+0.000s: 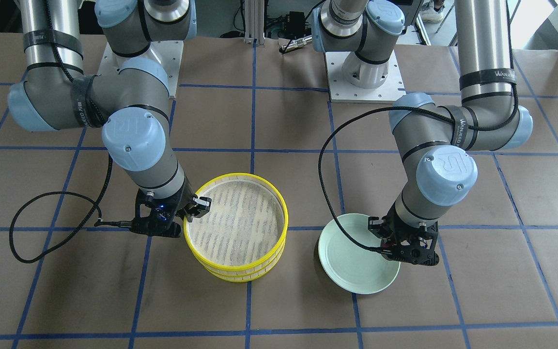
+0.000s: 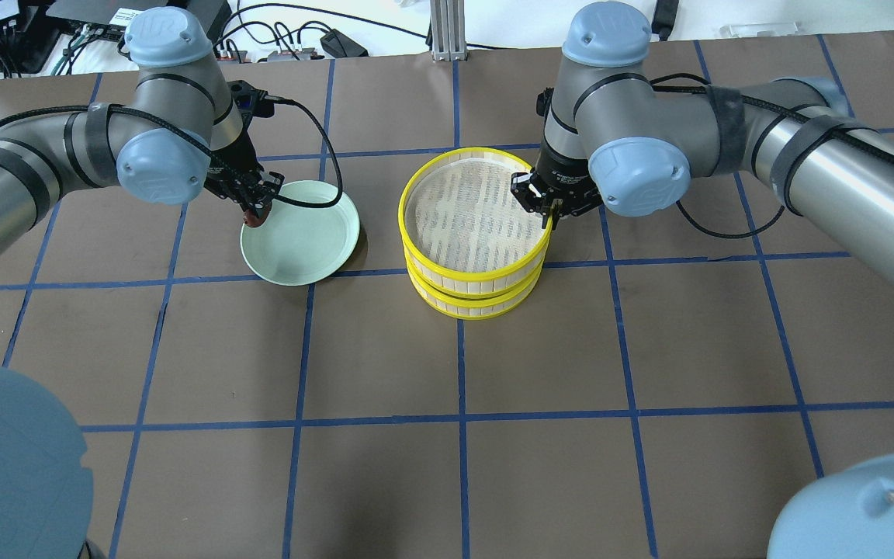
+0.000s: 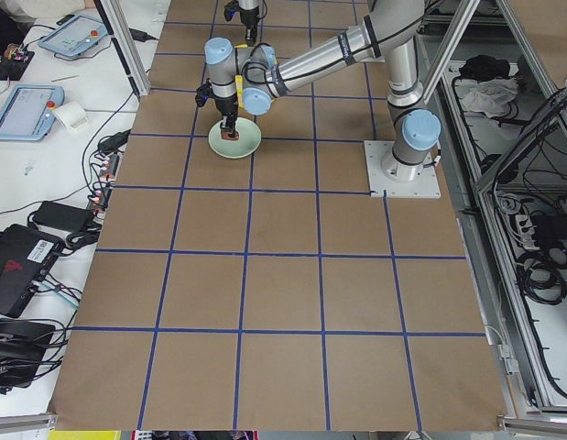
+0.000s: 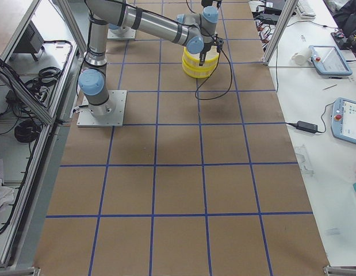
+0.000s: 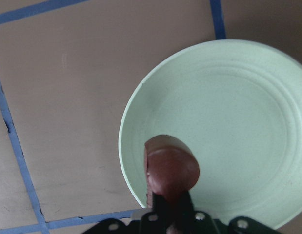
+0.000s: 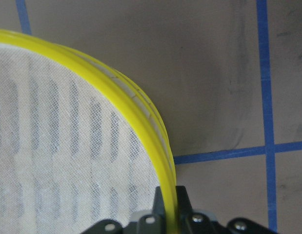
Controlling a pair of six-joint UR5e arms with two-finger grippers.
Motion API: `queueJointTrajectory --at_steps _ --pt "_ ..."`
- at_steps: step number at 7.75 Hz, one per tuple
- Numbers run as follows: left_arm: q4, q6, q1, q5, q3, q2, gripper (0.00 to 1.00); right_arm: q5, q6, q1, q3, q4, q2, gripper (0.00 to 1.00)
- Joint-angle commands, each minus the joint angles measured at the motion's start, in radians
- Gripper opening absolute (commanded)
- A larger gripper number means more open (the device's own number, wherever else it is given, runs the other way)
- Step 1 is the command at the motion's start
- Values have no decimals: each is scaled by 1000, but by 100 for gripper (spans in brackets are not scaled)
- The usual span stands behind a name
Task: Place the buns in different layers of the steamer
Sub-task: 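Grasp the dark red bun on the plate with the left gripper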
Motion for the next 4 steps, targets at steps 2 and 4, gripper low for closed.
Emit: queueJointTrajectory --at_steps 2,4 --pt "-13 -61 -18 -40 5 32 0 0 0 1 0 3 3 4" --pt "-13 -61 -30 -41 5 50 0 0 0 1 3 3 3 5"
